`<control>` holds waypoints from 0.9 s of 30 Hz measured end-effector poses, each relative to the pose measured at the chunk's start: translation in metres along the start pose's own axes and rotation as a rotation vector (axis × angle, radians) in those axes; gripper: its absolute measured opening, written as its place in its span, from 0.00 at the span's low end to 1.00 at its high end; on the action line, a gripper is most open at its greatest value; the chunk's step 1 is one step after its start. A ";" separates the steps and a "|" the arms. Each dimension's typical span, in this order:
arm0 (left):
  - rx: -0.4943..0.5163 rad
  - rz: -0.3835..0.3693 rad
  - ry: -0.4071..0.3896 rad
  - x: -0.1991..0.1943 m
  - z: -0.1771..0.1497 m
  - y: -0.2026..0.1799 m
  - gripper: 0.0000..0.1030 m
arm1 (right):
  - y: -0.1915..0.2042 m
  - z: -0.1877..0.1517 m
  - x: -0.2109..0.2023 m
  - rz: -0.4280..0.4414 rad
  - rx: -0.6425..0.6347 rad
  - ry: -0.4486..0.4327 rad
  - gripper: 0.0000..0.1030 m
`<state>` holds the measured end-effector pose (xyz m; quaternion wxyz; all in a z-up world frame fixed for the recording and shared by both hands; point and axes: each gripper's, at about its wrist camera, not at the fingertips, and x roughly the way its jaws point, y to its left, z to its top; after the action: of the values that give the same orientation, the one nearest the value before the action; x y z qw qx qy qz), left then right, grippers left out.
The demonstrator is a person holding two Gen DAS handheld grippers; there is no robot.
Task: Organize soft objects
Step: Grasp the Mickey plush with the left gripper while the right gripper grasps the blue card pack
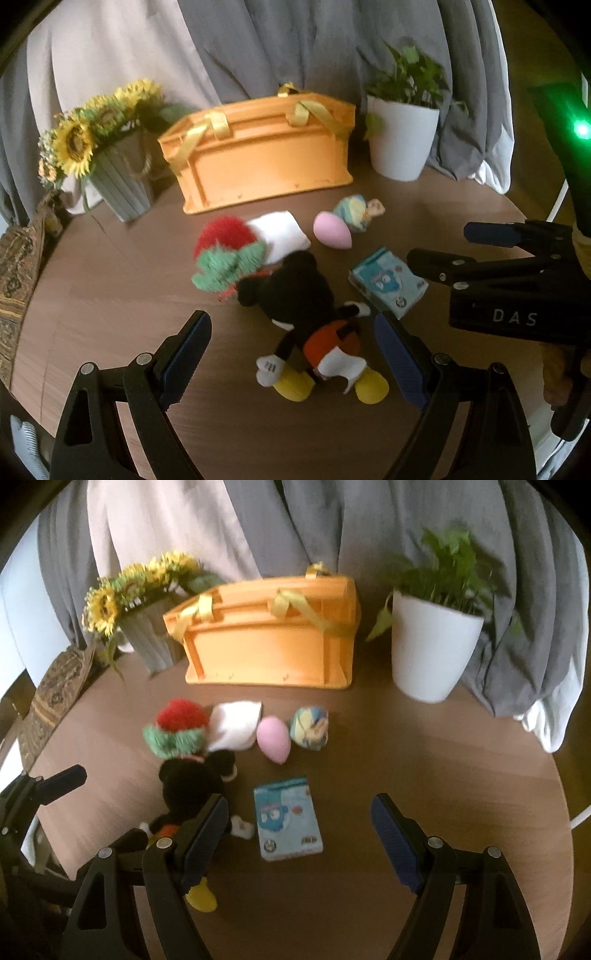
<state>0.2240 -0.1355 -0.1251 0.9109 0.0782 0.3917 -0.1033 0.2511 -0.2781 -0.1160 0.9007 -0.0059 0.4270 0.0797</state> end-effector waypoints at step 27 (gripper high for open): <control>-0.024 -0.086 0.115 0.060 -0.021 -0.003 0.54 | 0.002 -0.014 0.072 0.045 -0.050 0.155 0.74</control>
<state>0.2492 -0.1409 -0.1833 0.8825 0.0560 0.4477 -0.1328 0.2851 -0.2674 -0.1800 0.8625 -0.0248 0.4934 0.1096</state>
